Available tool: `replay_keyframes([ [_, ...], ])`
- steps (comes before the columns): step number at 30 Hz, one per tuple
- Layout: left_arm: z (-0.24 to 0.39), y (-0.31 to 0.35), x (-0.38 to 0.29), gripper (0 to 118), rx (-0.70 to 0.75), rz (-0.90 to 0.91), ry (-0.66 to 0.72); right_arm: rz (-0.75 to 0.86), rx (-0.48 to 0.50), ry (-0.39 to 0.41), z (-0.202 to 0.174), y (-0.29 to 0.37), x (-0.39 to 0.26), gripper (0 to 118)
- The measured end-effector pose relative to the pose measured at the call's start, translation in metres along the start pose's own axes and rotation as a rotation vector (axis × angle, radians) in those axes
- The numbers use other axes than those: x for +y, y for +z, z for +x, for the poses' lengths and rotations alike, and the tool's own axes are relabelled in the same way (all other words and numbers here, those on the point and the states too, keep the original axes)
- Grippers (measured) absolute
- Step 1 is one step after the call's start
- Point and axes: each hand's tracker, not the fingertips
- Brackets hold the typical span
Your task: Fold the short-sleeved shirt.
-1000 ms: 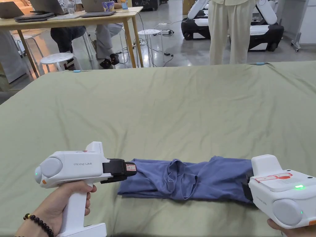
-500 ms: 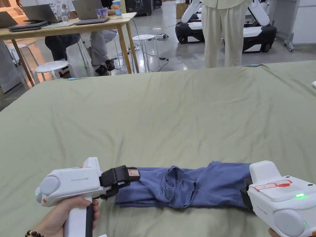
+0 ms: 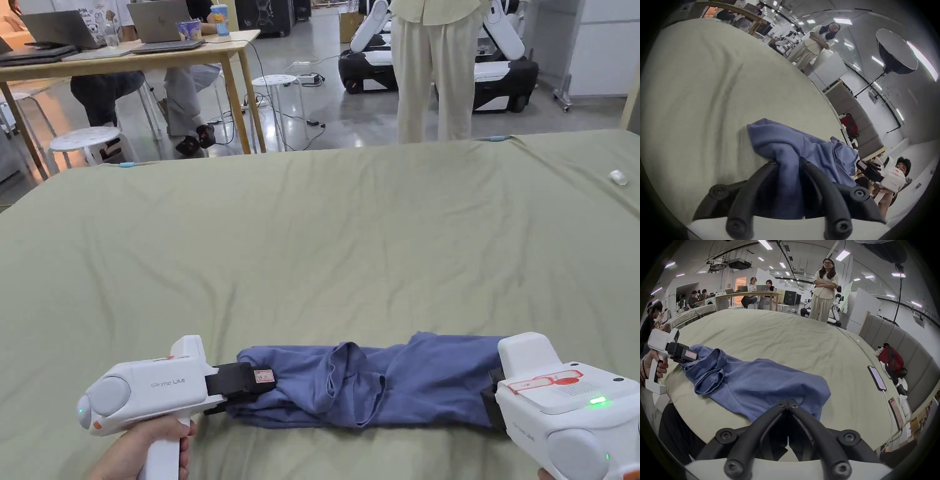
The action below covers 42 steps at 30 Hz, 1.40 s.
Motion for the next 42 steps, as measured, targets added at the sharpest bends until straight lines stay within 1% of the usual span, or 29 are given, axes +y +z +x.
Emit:
replay_keyframes([
  [5, -0.004, 0.012, 0.011, 16, 0.012, 0.021, -0.009, -0.003, -0.006, 0.003, 0.003, -0.002, 0.002, 0],
  [7, -0.011, 0.027, 0.016, 15, 0.043, 0.055, -0.022, 0.000, -0.011, 0.005, 0.004, -0.002, 0.004, 0],
  [8, -0.030, 0.036, 0.021, 15, 0.064, 0.074, -0.007, 0.001, -0.014, 0.007, 0.004, -0.003, 0.005, 0],
  [11, -0.060, 0.065, 0.031, 15, 0.128, 0.110, 0.036, 0.010, -0.017, -0.004, 0.005, 0.000, 0.009, 0],
  [19, -0.047, 0.066, 0.031, 15, 0.136, 0.107, -0.001, 0.025, -0.017, -0.019, 0.004, -0.008, 0.015, 0],
  [22, -0.028, 0.073, 0.033, 15, 0.088, 0.130, -0.008, 0.023, -0.019, -0.014, 0.003, -0.008, 0.014, 0],
  [27, 0.004, 0.075, 0.039, 15, -0.002, 0.141, -0.070, 0.026, -0.020, -0.015, 0.003, -0.009, 0.016, 0],
  [30, 0.040, 0.060, 0.033, 15, -0.053, 0.120, -0.112, 0.033, -0.018, -0.023, 0.003, -0.007, 0.017, 0],
  [35, 0.081, 0.004, 0.025, 15, -0.105, 0.041, -0.153, 0.034, -0.020, -0.023, 0.006, 0.000, 0.016, 0],
  [37, 0.104, -0.027, 0.014, 15, -0.099, 0.012, -0.151, 0.032, -0.022, -0.024, 0.010, 0.001, 0.015, 0],
  [40, 0.118, -0.066, 0.000, 15, -0.109, -0.073, -0.163, 0.026, -0.030, -0.031, 0.017, 0.003, 0.012, 0],
  [42, 0.125, -0.085, -0.007, 15, -0.112, -0.096, -0.153, 0.024, -0.038, -0.034, 0.025, 0.001, 0.010, 0],
])
